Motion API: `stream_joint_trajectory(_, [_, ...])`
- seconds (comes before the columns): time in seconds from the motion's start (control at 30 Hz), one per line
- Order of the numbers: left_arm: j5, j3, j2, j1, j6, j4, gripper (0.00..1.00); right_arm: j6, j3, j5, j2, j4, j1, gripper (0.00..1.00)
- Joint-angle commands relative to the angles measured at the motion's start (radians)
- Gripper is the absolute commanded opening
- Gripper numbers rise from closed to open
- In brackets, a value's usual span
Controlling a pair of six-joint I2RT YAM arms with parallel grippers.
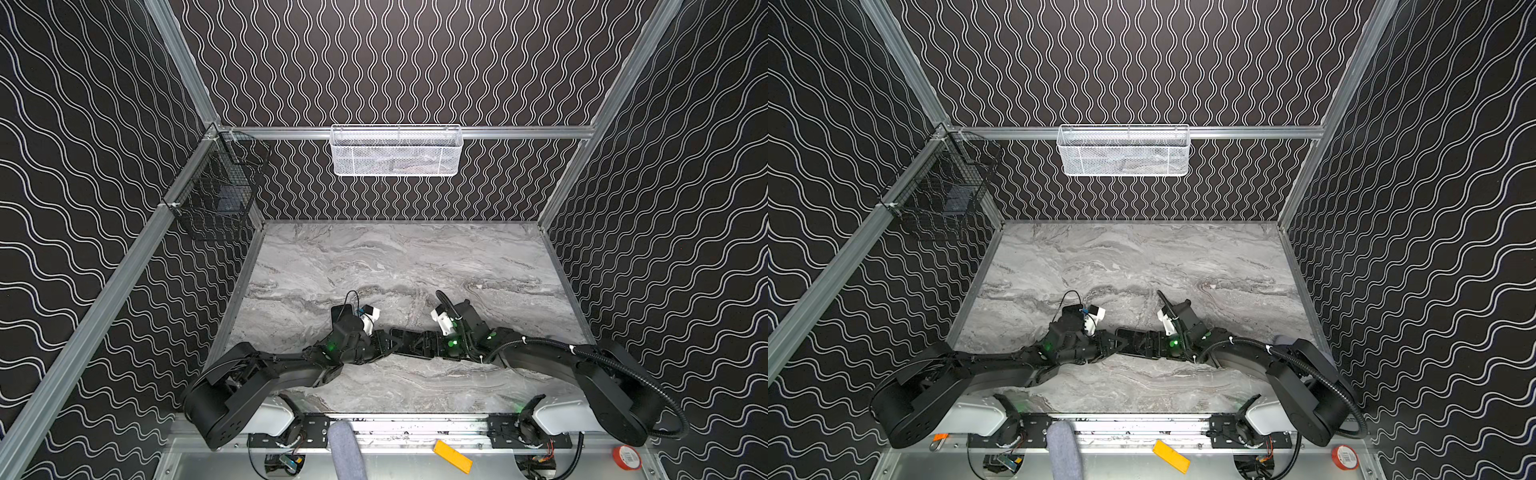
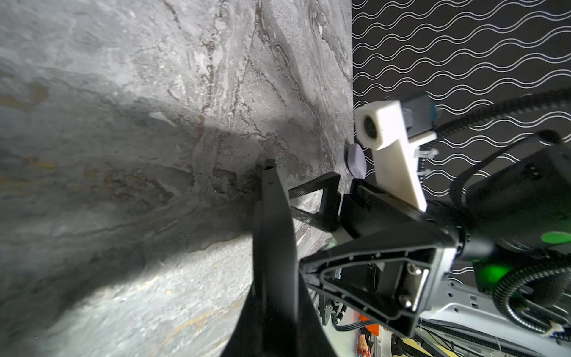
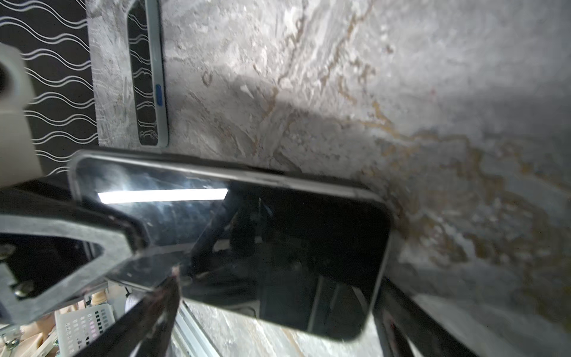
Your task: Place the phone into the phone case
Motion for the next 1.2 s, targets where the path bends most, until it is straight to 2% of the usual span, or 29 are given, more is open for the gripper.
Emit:
stream_joint_trajectory(0.0, [-0.011, 0.008, -0.024, 0.002, 0.025, -0.038, 0.09, 0.012, 0.009, 0.062, -0.042, -0.149, -0.004, 0.99])
stream_joint_trajectory(0.1, [0.001, 0.019, -0.046, 0.012, 0.037, -0.058, 0.07, 0.008, 0.012, 0.072, -0.148, -0.192, -0.047, 0.99])
stream_joint_trajectory(0.2, [0.041, 0.038, -0.061, 0.035, 0.053, -0.059, 0.06, -0.006, 0.011, 0.040, -0.274, -0.226, -0.133, 0.99])
stream_joint_trajectory(0.37, [0.160, 0.115, -0.091, 0.087, 0.079, -0.050, 0.05, -0.044, -0.003, -0.143, -0.429, -0.209, -0.315, 0.98])
stream_joint_trajectory(0.53, [0.325, 0.232, -0.124, 0.145, 0.106, -0.048, 0.04, -0.039, -0.023, -0.310, -0.483, -0.158, -0.435, 0.97])
stream_joint_trajectory(0.63, [0.424, 0.282, -0.124, 0.193, 0.059, 0.015, 0.03, 0.039, -0.062, -0.452, -0.517, -0.023, -0.495, 0.97])
stream_joint_trajectory(0.73, [0.484, 0.315, -0.118, 0.236, 0.012, 0.059, 0.03, 0.137, -0.094, -0.538, -0.563, 0.139, -0.522, 0.97])
stream_joint_trajectory(0.83, [0.529, 0.324, -0.086, 0.261, -0.072, 0.171, 0.02, 0.197, -0.104, -0.578, -0.589, 0.254, -0.530, 0.97])
stream_joint_trajectory(1.03, [0.578, 0.303, 0.044, 0.270, -0.347, 0.567, 0.02, 0.297, -0.132, -0.625, -0.562, 0.472, -0.531, 0.95])
stream_joint_trajectory(1.17, [0.589, 0.300, 0.063, 0.270, -0.364, 0.599, 0.02, 0.314, -0.126, -0.627, -0.501, 0.548, -0.531, 0.93])
